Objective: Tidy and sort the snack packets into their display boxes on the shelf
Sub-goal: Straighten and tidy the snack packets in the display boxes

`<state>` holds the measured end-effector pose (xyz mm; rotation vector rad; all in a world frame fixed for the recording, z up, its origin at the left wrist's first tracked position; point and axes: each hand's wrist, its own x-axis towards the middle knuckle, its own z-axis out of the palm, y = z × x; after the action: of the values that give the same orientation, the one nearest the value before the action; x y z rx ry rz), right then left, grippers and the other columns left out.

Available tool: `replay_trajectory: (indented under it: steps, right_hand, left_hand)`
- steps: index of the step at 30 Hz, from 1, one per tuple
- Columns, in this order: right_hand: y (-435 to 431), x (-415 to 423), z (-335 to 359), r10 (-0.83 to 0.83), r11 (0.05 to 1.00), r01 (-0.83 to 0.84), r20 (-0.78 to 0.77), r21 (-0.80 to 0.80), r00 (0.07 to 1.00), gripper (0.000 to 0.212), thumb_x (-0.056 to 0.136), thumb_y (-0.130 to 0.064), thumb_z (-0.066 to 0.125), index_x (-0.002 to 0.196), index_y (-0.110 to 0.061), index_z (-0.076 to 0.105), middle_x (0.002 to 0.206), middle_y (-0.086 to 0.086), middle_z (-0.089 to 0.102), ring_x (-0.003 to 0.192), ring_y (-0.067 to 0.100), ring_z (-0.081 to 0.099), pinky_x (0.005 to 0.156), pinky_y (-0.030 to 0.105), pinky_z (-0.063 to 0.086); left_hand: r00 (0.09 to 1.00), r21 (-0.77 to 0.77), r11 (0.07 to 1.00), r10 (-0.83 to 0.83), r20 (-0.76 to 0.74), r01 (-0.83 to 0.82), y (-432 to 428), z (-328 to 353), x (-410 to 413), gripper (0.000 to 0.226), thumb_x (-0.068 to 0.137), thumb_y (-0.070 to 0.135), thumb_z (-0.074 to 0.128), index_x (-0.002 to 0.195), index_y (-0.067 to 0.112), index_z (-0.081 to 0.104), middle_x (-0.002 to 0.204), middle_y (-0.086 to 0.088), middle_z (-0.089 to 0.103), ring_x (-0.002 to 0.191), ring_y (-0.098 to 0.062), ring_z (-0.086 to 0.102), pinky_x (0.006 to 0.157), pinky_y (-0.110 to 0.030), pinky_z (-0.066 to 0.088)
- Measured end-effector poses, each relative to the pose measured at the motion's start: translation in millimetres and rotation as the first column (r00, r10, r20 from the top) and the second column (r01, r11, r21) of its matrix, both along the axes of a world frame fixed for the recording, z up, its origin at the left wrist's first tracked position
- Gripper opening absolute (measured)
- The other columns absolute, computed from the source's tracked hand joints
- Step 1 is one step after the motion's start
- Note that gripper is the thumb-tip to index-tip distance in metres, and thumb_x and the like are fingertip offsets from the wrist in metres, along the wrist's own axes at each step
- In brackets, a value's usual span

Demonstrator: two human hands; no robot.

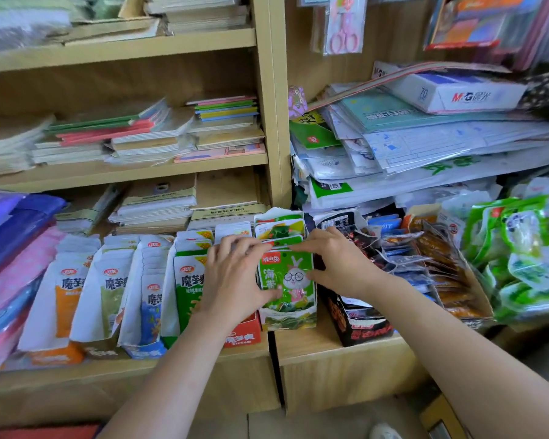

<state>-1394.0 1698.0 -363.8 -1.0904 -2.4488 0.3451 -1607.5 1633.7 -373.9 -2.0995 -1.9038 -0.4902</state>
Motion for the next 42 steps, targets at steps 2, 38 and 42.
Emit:
replay_trajectory:
  steps: [2,38,42]
  right_hand:
    - [-5,5,4,0.004,1.000,-0.005,-0.063,-0.010,0.998,0.054,0.086,-0.015,0.074,0.137,-0.021,0.059,0.123,0.004,0.062,0.114,0.022,0.050,0.100,0.037,0.043]
    - [-49,121,-7,-0.406,0.912,0.400,-0.062,-0.090,0.912,0.056,0.085,-0.038,0.076,0.137,-0.037,0.054,0.131,-0.012,0.051,0.123,0.016,0.048,0.092,0.036,0.022]
    - [-40,125,-11,-0.364,0.931,0.352,-0.263,-0.093,0.893,0.042,0.085,-0.025,0.077,0.124,-0.032,0.064,0.110,-0.016,0.057,0.099,0.009,0.061,0.091,0.040,0.047]
  left_hand:
    - [0.999,0.008,0.999,0.042,0.009,-0.042,0,0,4,0.087,0.060,0.079,0.075,0.133,0.036,0.056,0.135,0.014,0.055,0.128,-0.018,0.040,0.103,-0.041,0.035]
    - [0.915,0.017,0.975,-0.213,0.343,0.221,21,14,106,0.028,0.095,0.048,0.063,0.118,0.037,0.072,0.109,0.016,0.074,0.086,-0.005,0.067,0.069,-0.024,0.052]
    - [0.889,0.121,0.987,-0.151,0.432,0.109,39,20,100,0.016,0.094,0.043,0.066,0.096,0.031,0.077,0.073,0.013,0.071,0.063,-0.007,0.062,0.052,-0.028,0.049]
